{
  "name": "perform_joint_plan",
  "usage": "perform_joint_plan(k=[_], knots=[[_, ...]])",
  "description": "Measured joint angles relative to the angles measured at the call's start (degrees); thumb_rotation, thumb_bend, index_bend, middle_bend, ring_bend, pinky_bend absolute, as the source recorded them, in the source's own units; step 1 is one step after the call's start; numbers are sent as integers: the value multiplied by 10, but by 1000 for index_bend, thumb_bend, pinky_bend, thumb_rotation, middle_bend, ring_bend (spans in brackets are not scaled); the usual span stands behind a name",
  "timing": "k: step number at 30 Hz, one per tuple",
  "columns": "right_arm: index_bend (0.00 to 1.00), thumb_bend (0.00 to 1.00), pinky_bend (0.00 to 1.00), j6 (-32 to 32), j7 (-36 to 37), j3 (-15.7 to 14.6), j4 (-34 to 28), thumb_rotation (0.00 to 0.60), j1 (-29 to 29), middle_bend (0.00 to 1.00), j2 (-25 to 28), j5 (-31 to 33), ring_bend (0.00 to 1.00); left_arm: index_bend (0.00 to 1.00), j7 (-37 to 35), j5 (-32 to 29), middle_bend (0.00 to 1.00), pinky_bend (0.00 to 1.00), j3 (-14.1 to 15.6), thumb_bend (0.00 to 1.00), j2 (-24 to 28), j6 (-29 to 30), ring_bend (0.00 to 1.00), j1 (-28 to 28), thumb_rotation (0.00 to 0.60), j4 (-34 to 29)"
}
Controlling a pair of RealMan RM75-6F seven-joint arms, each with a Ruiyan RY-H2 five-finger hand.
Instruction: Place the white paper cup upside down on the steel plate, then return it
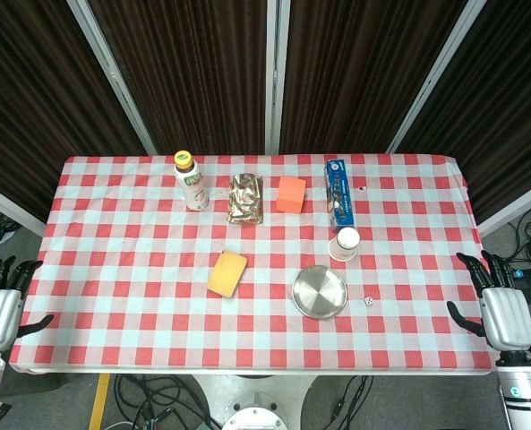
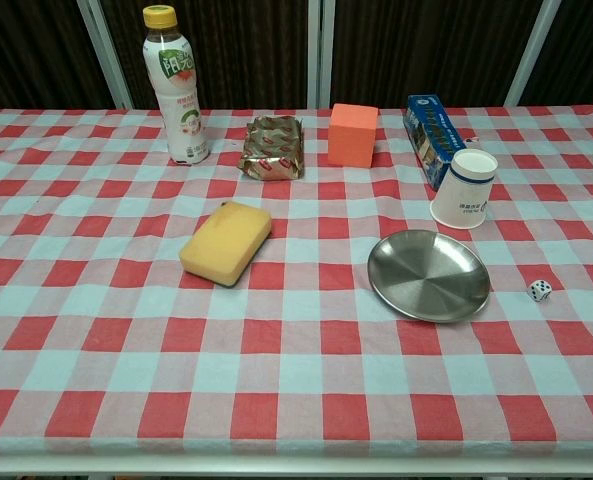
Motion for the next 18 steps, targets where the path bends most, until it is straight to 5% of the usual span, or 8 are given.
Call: perform_joint_plan(k=[9, 18], knots=[[122, 215, 29, -13, -12, 1, -7, 600, 7, 204, 0, 5, 29, 152, -3, -2, 156, 0, 0, 0, -6, -5, 41, -4, 600, 7], [122, 214, 427, -74, -56, -7, -7, 600, 35, 548, -3, 8, 440, 152, -4, 2, 156, 0, 1, 0, -7, -5, 41, -5, 600, 5]])
